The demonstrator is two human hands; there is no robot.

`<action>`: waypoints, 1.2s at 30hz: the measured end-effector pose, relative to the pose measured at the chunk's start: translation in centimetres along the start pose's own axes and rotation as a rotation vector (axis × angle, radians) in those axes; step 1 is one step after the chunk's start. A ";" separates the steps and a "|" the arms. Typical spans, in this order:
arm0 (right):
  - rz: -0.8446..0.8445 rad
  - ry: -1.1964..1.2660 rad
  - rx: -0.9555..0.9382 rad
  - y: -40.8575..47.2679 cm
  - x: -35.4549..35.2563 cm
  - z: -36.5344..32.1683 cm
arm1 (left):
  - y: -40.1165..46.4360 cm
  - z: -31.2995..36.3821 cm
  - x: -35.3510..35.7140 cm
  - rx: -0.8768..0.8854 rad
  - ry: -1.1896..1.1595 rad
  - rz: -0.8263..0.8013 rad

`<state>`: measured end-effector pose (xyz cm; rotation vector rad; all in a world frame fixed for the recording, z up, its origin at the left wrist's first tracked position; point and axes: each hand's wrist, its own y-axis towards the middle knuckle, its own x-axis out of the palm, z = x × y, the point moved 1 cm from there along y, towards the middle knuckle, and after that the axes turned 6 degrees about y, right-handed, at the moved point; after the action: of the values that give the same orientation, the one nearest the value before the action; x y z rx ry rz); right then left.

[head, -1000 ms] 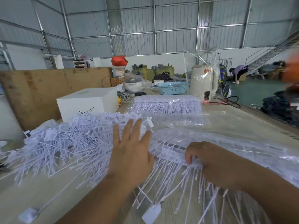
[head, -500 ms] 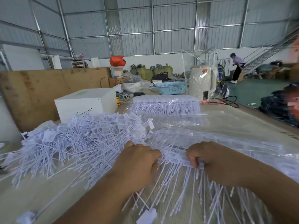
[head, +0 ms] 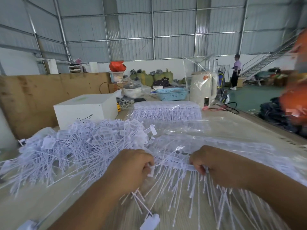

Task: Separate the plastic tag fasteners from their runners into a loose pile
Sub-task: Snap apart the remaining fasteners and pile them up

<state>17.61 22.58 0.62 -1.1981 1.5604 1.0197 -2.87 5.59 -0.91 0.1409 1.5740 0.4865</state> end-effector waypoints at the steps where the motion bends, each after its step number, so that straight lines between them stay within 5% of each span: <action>1: 0.001 -0.001 -0.010 -0.3 -0.2 -0.1 | 0.0 0.1 0.0 -0.024 -0.007 0.021; 6: -0.038 0.038 -0.010 -1.3 -0.6 -0.8 | -0.1 0.8 -0.7 -0.121 -0.122 0.091; 12: 0.049 0.263 0.170 -0.8 -0.6 -1.7 | -0.4 2.0 -0.3 0.000 -0.213 -0.121; 18: 0.099 -0.162 0.298 2.5 2.0 -3.0 | -0.5 2.3 0.1 0.059 -0.223 -0.158; 26: 0.233 -0.051 0.287 2.0 2.1 -0.7 | -0.7 1.2 -1.7 0.000 -0.381 -0.191; 36: 0.291 -0.040 0.275 1.5 1.3 -0.7 | -1.4 1.2 -2.3 0.168 -0.147 -0.584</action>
<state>15.83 21.94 -0.27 -0.7741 1.8110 0.9653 -1.20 3.70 0.65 -0.1525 1.4266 -0.1118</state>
